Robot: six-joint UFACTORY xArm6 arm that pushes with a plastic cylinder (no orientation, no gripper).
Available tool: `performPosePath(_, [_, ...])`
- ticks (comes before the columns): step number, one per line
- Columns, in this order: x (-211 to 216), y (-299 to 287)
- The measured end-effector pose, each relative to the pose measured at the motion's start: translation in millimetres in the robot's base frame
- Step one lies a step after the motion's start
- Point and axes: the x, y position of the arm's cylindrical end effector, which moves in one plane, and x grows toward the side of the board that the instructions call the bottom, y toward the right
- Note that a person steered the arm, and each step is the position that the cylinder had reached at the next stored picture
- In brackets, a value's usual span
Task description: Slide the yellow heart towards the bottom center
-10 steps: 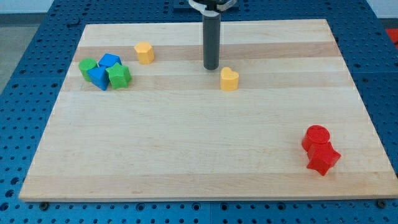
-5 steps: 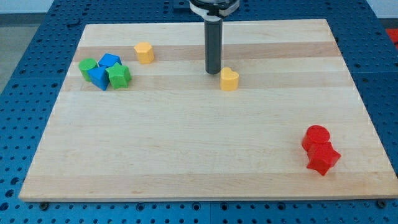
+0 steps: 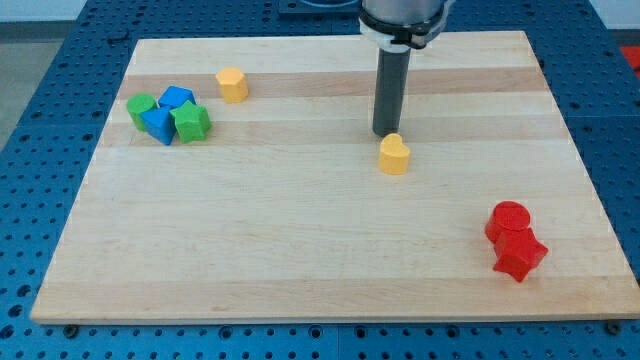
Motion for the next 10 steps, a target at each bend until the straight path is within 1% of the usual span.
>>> performPosePath(3, [64,16])
performPosePath(5, [74,29])
performPosePath(7, [114,43])
performPosePath(8, [106,48])
performPosePath(9, [86,48])
performPosePath(10, [78,38])
